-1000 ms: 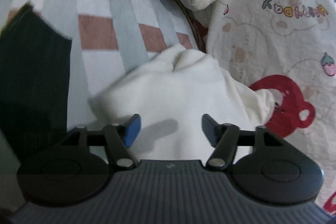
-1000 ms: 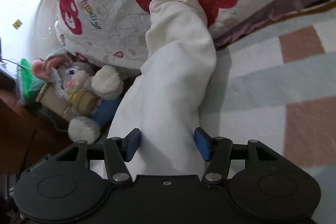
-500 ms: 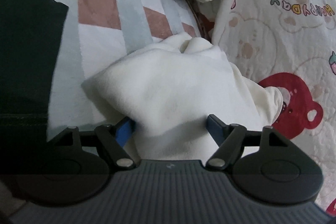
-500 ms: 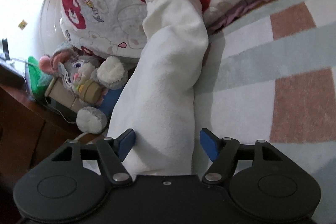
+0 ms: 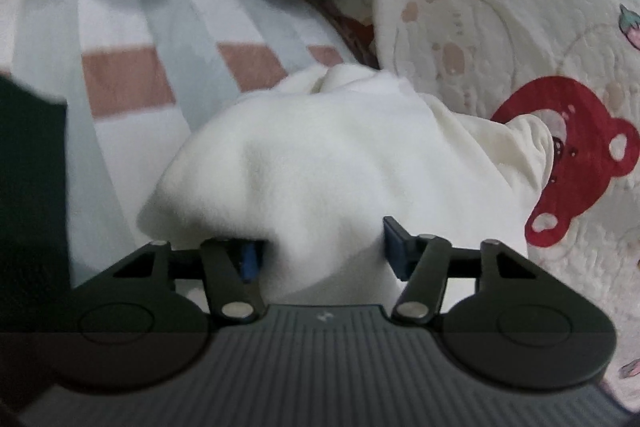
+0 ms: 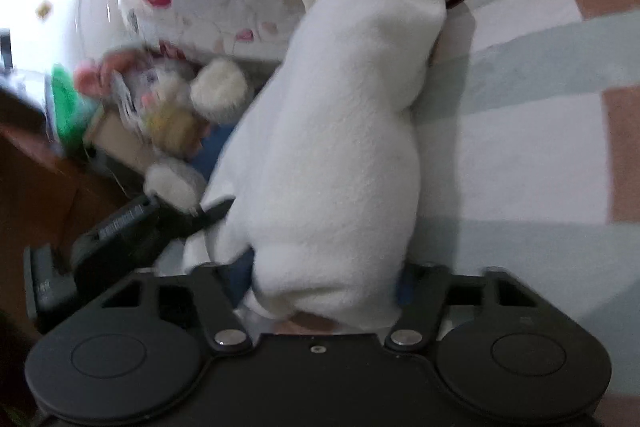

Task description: Fold clothes

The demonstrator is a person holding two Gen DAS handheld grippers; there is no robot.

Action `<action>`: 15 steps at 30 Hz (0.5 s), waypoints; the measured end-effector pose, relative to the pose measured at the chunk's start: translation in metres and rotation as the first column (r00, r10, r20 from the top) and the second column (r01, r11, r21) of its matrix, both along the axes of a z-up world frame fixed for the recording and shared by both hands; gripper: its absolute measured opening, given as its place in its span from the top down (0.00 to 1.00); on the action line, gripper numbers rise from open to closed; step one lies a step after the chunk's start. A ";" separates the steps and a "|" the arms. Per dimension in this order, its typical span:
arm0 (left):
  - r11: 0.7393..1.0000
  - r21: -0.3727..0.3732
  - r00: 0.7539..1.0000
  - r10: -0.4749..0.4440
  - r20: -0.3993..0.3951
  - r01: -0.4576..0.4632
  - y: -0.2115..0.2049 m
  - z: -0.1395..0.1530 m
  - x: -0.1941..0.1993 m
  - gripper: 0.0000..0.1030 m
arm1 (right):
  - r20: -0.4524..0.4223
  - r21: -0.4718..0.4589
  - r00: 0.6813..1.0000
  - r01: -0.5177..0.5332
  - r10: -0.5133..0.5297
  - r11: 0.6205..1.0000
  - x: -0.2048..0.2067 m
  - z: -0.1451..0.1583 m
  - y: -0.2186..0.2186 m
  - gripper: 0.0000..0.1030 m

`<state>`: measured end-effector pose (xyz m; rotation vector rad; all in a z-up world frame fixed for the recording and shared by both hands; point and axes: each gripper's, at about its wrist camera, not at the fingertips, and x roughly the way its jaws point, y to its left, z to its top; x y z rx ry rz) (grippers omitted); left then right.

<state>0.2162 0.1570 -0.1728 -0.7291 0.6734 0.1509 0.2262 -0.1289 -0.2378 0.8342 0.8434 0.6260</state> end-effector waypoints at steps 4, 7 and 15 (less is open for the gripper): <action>0.992 0.117 0.995 0.035 0.091 -0.046 0.009 0.047 -0.021 0.51 | -0.112 0.340 0.992 -0.009 0.050 0.940 0.002 0.000 0.006 0.53; 0.978 0.187 0.989 0.072 0.128 -0.096 0.016 0.068 -0.033 0.47 | -0.092 0.302 0.986 -0.105 0.139 0.948 -0.003 0.016 0.025 0.55; 0.974 0.212 0.995 -0.091 0.048 0.079 -0.010 0.040 -0.011 0.46 | -0.053 -0.356 0.897 -0.427 0.438 0.831 -0.017 0.042 0.054 0.49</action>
